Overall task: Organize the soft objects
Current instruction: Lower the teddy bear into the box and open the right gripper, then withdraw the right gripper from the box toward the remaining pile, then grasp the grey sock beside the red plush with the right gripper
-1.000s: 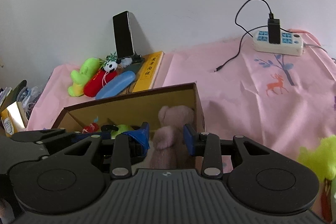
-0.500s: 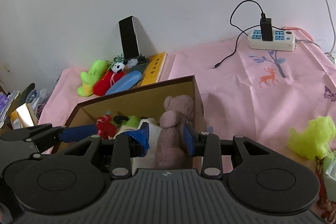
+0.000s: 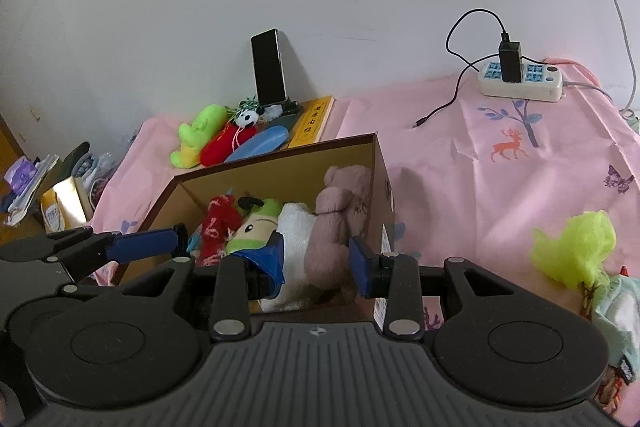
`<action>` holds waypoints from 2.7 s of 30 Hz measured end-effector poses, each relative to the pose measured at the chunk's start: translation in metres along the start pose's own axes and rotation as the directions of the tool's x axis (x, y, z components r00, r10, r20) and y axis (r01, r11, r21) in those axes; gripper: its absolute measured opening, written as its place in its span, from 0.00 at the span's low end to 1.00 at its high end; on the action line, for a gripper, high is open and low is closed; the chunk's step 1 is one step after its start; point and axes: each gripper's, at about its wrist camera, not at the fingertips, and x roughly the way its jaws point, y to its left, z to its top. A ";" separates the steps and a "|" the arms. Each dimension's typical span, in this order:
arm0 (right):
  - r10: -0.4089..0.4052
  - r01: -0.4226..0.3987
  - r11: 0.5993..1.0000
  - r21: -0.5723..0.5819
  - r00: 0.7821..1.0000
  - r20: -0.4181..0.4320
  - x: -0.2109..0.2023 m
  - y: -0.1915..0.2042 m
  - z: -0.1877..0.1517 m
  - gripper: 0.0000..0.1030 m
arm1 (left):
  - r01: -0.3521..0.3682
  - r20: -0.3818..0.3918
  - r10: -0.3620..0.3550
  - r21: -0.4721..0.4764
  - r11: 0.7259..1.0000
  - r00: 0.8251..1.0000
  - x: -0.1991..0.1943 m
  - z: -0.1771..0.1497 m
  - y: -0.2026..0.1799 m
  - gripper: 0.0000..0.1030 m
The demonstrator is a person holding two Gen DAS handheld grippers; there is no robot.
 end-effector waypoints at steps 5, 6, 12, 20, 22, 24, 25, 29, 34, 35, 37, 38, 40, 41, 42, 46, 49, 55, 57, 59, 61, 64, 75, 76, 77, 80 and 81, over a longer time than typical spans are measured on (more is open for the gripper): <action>0.009 -0.010 1.000 -0.012 1.000 -0.018 -0.007 -0.003 -0.007 0.19 | -0.017 -0.015 0.017 -0.019 1.000 1.000 -0.006 -0.009 -0.010 0.65; 0.012 -0.012 1.000 -0.013 1.000 -0.024 -0.008 -0.004 -0.008 0.19 | -0.019 -0.019 0.018 -0.022 1.000 1.000 -0.006 -0.010 -0.011 0.65; 0.018 -0.019 1.000 -0.015 0.999 -0.051 -0.014 -0.011 -0.019 0.19 | -0.031 -0.049 0.029 -0.037 0.999 0.998 -0.006 -0.021 -0.024 0.66; 0.014 -0.014 1.000 -0.009 0.996 -0.086 -0.018 -0.025 -0.032 0.19 | -0.029 -0.098 0.026 -0.034 0.999 0.995 0.002 -0.033 -0.044 0.67; 0.013 -0.013 1.000 -0.008 0.995 -0.095 -0.018 -0.029 -0.036 0.19 | -0.025 -0.111 0.022 -0.029 0.999 0.994 0.005 -0.036 -0.049 0.67; 0.007 -0.009 1.000 -0.010 0.994 -0.106 -0.018 -0.032 -0.041 0.19 | -0.020 -0.127 0.017 -0.024 1.000 0.992 0.008 -0.039 -0.055 0.67; 0.003 -0.004 1.000 -0.012 0.994 -0.110 -0.018 -0.034 -0.043 0.19 | -0.015 -0.136 0.012 -0.021 1.000 0.991 0.010 -0.042 -0.058 0.67; -0.008 0.008 1.000 -0.004 0.991 -0.135 -0.018 -0.043 -0.054 0.19 | 0.003 -0.169 -0.004 -0.009 1.000 0.986 0.018 -0.051 -0.071 0.67; -0.033 0.033 0.999 -0.003 0.988 -0.154 -0.026 -0.059 -0.065 0.19 | 0.047 -0.202 -0.047 -0.002 0.999 0.978 0.026 -0.062 -0.085 0.67; -0.039 0.039 0.999 -0.003 0.987 -0.153 -0.029 -0.063 -0.067 0.19 | 0.061 -0.207 -0.060 0.000 0.998 0.976 0.027 -0.063 -0.088 0.67; -0.050 0.051 0.999 -0.002 0.987 -0.154 -0.035 -0.071 -0.071 0.19 | 0.091 -0.214 -0.087 0.007 0.996 0.973 0.030 -0.066 -0.095 0.68; -0.057 0.058 0.998 -0.001 0.986 -0.154 -0.039 -0.076 -0.073 0.19 | 0.107 -0.217 -0.101 0.014 0.994 0.971 0.031 -0.068 -0.099 0.68; -0.074 0.075 0.997 0.000 0.986 -0.152 -0.046 -0.084 -0.077 0.19 | 0.139 -0.222 -0.128 0.032 0.990 0.967 0.032 -0.070 -0.108 0.68; -0.082 0.083 0.997 0.001 0.985 -0.150 -0.049 -0.089 -0.079 0.19 | 0.157 -0.225 -0.144 0.041 0.987 0.964 0.033 -0.071 -0.113 0.69; -0.092 0.093 0.996 0.001 0.985 -0.146 -0.053 -0.093 -0.080 0.19 | 0.176 -0.228 -0.161 0.047 0.983 0.960 0.034 -0.072 -0.118 0.69; -0.135 0.136 0.991 -0.007 0.983 -0.123 -0.068 -0.107 -0.085 0.19 | 0.271 -0.243 -0.247 0.071 0.960 0.938 0.036 -0.074 -0.139 0.70; -0.169 0.169 0.986 -0.002 0.979 -0.113 -0.078 -0.118 -0.087 0.19 | 0.344 -0.251 -0.309 0.110 0.932 0.917 0.036 -0.074 -0.157 0.70; -0.217 0.225 0.973 0.047 0.968 -0.126 -0.098 -0.148 -0.096 0.19 | 0.511 -0.284 -0.454 0.174 0.842 0.845 0.034 -0.074 -0.199 0.72; -0.226 0.237 0.969 0.072 0.964 -0.137 -0.103 -0.157 -0.100 0.19 | 0.554 -0.295 -0.491 0.189 0.811 0.820 0.032 -0.075 -0.213 0.72; -0.225 0.242 0.965 0.099 0.962 -0.156 -0.105 -0.167 -0.104 0.19 | 0.589 -0.306 -0.521 0.203 0.782 0.797 0.032 -0.076 -0.223 0.73; -0.193 0.217 0.964 0.152 0.969 -0.157 -0.109 -0.176 -0.107 0.19 | 0.611 -0.319 -0.536 0.220 0.760 0.782 0.033 -0.076 -0.234 0.73; -0.133 0.171 0.959 0.228 0.976 -0.171 -0.109 -0.187 -0.108 0.19 | 0.626 -0.340 -0.539 0.245 0.741 0.771 0.039 -0.078 -0.247 0.73; 0.018 0.080 0.903 0.421 0.975 -0.224 -0.099 -0.214 -0.111 0.22 | 0.645 -0.378 -0.539 0.262 0.718 0.753 0.054 -0.083 -0.264 0.73; 0.023 0.079 0.901 0.426 0.973 -0.230 -0.098 -0.214 -0.111 0.22 | 0.648 -0.379 -0.541 0.262 0.716 0.751 0.054 -0.083 -0.264 0.72; 0.025 0.080 0.899 0.431 0.972 -0.232 -0.099 -0.215 -0.111 0.22 | 0.649 -0.377 -0.543 0.262 0.714 0.750 0.054 -0.083 -0.264 0.70; 0.028 0.081 0.892 0.444 0.972 -0.232 -0.101 -0.215 -0.110 0.22 | 0.659 -0.374 -0.557 0.246 0.711 0.741 0.054 -0.080 -0.259 0.66; 0.027 0.081 0.890 0.448 0.973 -0.229 -0.102 -0.215 -0.111 0.21 | 0.662 -0.371 -0.564 0.236 0.711 0.738 0.054 -0.079 -0.256 0.65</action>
